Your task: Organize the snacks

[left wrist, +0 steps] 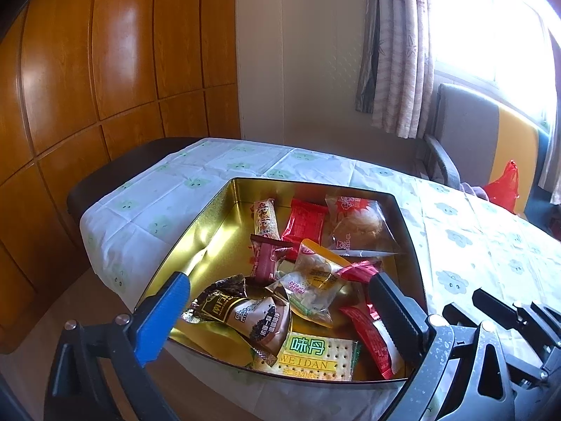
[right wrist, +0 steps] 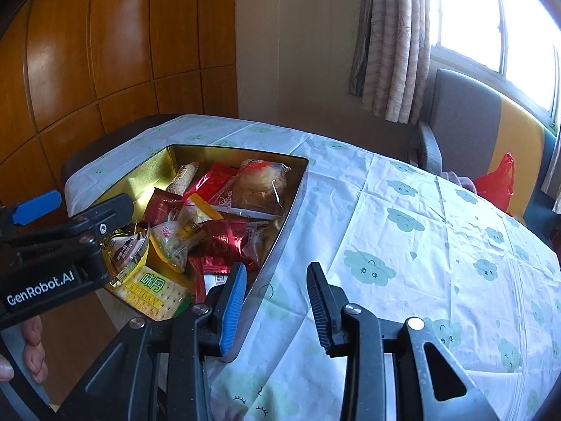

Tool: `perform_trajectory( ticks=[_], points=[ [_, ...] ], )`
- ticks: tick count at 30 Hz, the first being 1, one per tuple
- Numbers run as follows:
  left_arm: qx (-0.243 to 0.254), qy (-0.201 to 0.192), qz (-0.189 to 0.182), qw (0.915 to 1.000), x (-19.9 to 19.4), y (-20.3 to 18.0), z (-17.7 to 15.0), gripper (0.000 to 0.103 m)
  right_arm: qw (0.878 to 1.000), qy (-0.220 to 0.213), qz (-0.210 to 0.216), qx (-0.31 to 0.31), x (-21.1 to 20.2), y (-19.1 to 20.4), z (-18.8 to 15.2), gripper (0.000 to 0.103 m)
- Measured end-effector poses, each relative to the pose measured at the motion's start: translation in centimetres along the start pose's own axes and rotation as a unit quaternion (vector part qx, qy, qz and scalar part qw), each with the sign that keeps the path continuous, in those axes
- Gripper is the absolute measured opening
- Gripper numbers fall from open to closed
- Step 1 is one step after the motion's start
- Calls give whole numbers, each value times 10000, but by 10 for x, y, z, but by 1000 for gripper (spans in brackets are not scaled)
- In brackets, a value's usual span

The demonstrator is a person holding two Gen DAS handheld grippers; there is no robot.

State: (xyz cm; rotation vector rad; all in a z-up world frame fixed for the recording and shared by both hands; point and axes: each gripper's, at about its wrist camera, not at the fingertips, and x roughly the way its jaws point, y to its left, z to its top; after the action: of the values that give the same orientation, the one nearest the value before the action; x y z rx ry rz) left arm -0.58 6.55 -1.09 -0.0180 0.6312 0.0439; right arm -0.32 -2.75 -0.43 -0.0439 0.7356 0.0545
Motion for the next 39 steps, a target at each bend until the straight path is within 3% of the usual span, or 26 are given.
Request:
perform_trajectory(
  ticks=[39],
  points=[
    [-93,-1,36,10000,0,5,3,103,9999,-70,32,-81,-4,4,0,36]
  ],
)
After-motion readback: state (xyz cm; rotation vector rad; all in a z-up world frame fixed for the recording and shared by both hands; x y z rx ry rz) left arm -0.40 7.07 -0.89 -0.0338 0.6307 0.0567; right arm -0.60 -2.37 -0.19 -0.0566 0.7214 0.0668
